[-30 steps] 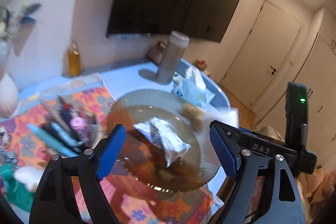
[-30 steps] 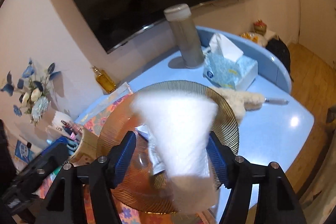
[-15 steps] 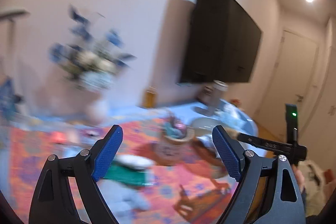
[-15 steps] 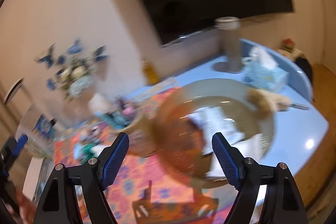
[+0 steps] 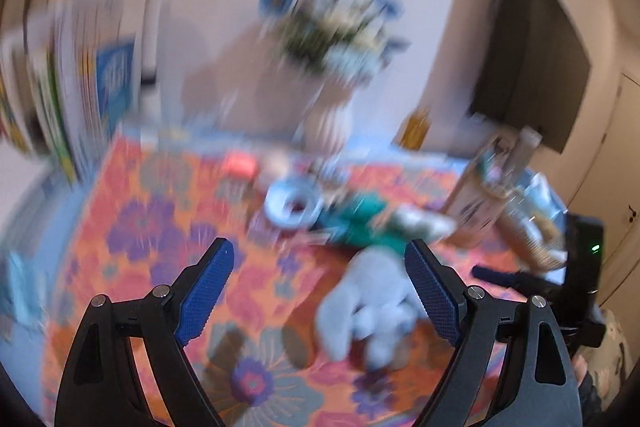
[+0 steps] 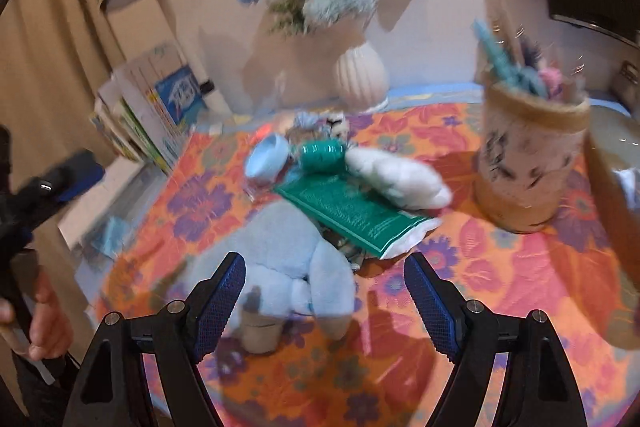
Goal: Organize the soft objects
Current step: 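Close the left tool on the grey plush toy, then grasp the green printed pouch with the right tool while the left tool holds the plush, then carry plush and green pouch onto the glass plate and open both tools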
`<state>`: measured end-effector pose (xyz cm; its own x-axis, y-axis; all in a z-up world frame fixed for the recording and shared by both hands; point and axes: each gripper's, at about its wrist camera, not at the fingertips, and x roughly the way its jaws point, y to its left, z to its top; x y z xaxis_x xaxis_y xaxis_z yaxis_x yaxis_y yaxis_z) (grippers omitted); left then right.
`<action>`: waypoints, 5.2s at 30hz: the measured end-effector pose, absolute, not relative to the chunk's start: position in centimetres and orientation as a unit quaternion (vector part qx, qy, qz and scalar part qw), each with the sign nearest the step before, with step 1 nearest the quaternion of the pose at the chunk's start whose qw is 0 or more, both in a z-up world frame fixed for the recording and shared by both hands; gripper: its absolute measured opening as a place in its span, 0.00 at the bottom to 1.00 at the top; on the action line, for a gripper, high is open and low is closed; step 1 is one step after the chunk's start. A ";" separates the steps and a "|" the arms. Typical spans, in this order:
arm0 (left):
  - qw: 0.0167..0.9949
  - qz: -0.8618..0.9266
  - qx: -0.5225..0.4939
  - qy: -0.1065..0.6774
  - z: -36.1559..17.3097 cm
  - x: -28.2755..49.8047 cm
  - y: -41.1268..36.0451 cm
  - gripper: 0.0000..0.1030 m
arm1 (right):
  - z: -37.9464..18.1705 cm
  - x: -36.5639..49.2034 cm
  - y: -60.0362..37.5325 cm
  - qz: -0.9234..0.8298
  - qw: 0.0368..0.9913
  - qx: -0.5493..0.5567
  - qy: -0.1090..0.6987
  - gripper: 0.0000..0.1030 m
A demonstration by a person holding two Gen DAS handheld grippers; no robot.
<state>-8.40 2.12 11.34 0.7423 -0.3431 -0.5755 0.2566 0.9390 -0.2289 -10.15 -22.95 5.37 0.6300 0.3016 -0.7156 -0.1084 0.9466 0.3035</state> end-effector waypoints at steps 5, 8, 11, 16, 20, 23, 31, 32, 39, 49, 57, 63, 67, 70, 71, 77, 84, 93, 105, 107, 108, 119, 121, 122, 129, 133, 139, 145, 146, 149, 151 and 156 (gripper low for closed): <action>0.928 -0.106 -0.073 0.349 5.7 -6.5 2.9 0.84 | 2.0 -9.0 -24.4 0.100 0.882 0.147 0.436 0.78; 0.926 -0.094 -0.078 0.357 3.8 -5.9 2.9 0.84 | 0.9 -9.0 -26.3 0.096 0.866 0.200 0.449 0.78; 0.924 -0.103 -0.071 0.362 3.6 -5.7 2.5 0.84 | 0.9 -9.2 -27.0 0.098 0.863 0.219 0.444 0.78; 0.929 -0.104 -0.053 0.351 4.2 -6.3 1.8 0.84 | 1.3 -9.2 -26.0 0.094 0.865 0.203 0.450 0.78; 0.929 -0.149 -0.071 0.331 6.3 -7.2 1.0 0.84 | 1.9 -8.1 -26.2 0.092 0.857 0.215 0.459 0.78; 0.913 -0.212 -0.071 0.340 7.5 -6.7 -1.2 0.84 | 3.2 -6.8 -26.9 0.097 0.855 0.242 0.448 0.91; 0.864 -0.268 -0.025 0.425 4.0 -4.0 -7.3 0.88 | 1.5 -4.1 -27.6 0.121 0.813 0.324 0.469 0.97; 0.867 -0.266 -0.016 0.422 4.0 -4.1 -7.7 0.88 | 1.1 -3.9 -27.3 0.122 0.811 0.323 0.473 0.97; 0.876 -0.244 0.006 0.416 4.1 -4.6 -7.3 0.53 | 1.0 -3.7 -26.8 0.099 0.822 0.327 0.455 0.47; 0.885 -0.246 -0.075 0.388 5.1 -8.2 -2.5 0.15 | 3.4 -8.3 -26.4 0.095 0.846 0.342 0.398 0.24; 0.890 -0.234 -0.065 0.387 6.2 -8.3 -1.9 0.70 | 6.9 -12.8 -26.7 0.057 0.884 0.293 0.360 0.23; 0.877 -0.239 -0.066 0.412 4.6 -7.2 -5.2 0.99 | 7.5 -15.8 -28.6 0.010 0.894 0.261 0.365 0.23; 0.878 -0.224 -0.048 0.420 3.5 -6.3 -7.1 0.88 | 6.0 -16.7 -28.9 0.010 0.879 0.240 0.412 0.26; 0.876 -0.191 -0.014 0.443 2.5 -5.7 -7.7 0.57 | 5.1 -16.8 -28.3 0.013 0.870 0.183 0.458 0.59; 0.871 -0.198 -0.013 0.449 2.3 -5.7 -7.5 0.56 | 5.1 -17.1 -28.3 0.006 0.874 0.159 0.459 0.76; 0.869 -0.213 -0.075 0.440 3.0 -6.0 -3.5 0.53 | 6.5 -16.1 -29.7 0.044 0.878 0.098 0.467 0.95; 0.871 -0.231 -0.084 0.426 5.4 -7.7 0.8 0.53 | 3.7 -11.3 -26.1 0.094 0.854 0.005 0.511 1.00; 0.873 -0.218 -0.085 0.428 3.8 -7.1 0.9 0.53 | 1.0 -8.7 -26.4 0.086 0.849 0.031 0.520 0.98; 0.887 -0.237 -0.058 0.391 6.4 -8.7 -2.8 0.53 | 3.0 -11.1 -25.6 0.084 0.873 0.038 0.479 0.30; 0.891 -0.240 -0.056 0.382 7.3 -9.0 -3.1 0.53 | 4.2 -11.8 -25.6 0.080 0.881 0.038 0.465 0.30; 0.893 -0.241 -0.056 0.377 7.8 -9.2 -3.2 0.53 | 4.7 -12.0 -25.7 0.078 0.884 0.039 0.460 0.30; 0.911 -0.293 -0.046 0.288 16.8 -10.2 -9.2 0.53 | 16.6 -15.9 -29.7 0.004 0.939 0.041 0.343 0.30; 0.909 -0.312 -0.038 0.273 18.8 -10.0 -11.6 0.53 | 18.5 -16.3 -32.1 -0.027 0.944 0.053 0.326 0.30; 0.906 -0.323 -0.031 0.270 19.8 -9.8 -13.2 0.53 | 19.4 -16.5 -33.5 -0.046 0.945 0.059 0.318 0.30; 0.883 -0.392 0.003 0.258 23.9 -7.6 -23.8 0.53 | 20.3 -17.0 -45.7 -0.159 0.925 0.161 0.305 0.32; 0.862 -0.415 0.012 0.291 22.0 -5.4 -30.0 0.53 | 17.3 -16.5 -50.9 -0.196 0.894 0.233 0.328 0.32; 0.834 -0.437 0.053 0.332 17.4 -3.1 -36.8 0.58 | 12.3 -16.7 -56.2 -0.192 0.857 0.340 0.336 0.58; 0.826 -0.440 0.064 0.345 15.5 -2.6 -38.2 0.87 | 11.0 -17.2 -57.7 -0.177 0.849 0.370 0.333 0.80; 0.827 -0.440 0.063 0.344 15.5 -2.9 -37.8 0.87 | 11.0 -17.2 -57.7 -0.176 0.850 0.368 0.334 0.80; 0.829 -0.441 0.062 0.337 16.0 -3.6 -36.4 0.87 | 11.1 -17.3 -57.1 -0.170 0.851 0.360 0.342 0.80; 0.833 -0.439 0.062 0.332 16.6 -4.1 -35.2 0.87 | 11.1 -17.2 -56.5 -0.167 0.852 0.351 0.351 0.80; 0.851 -0.418 0.058 0.312 18.0 -5.7 -30.8 0.87 | 10.7 -16.8 -54.6 -0.148 0.848 0.345 0.374 0.80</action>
<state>-5.69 -30.84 17.99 0.4552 -0.6762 -0.5792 0.7482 0.6432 -0.1629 -16.82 -54.61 10.72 0.6763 0.0074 -0.7366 0.5086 0.7186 0.4742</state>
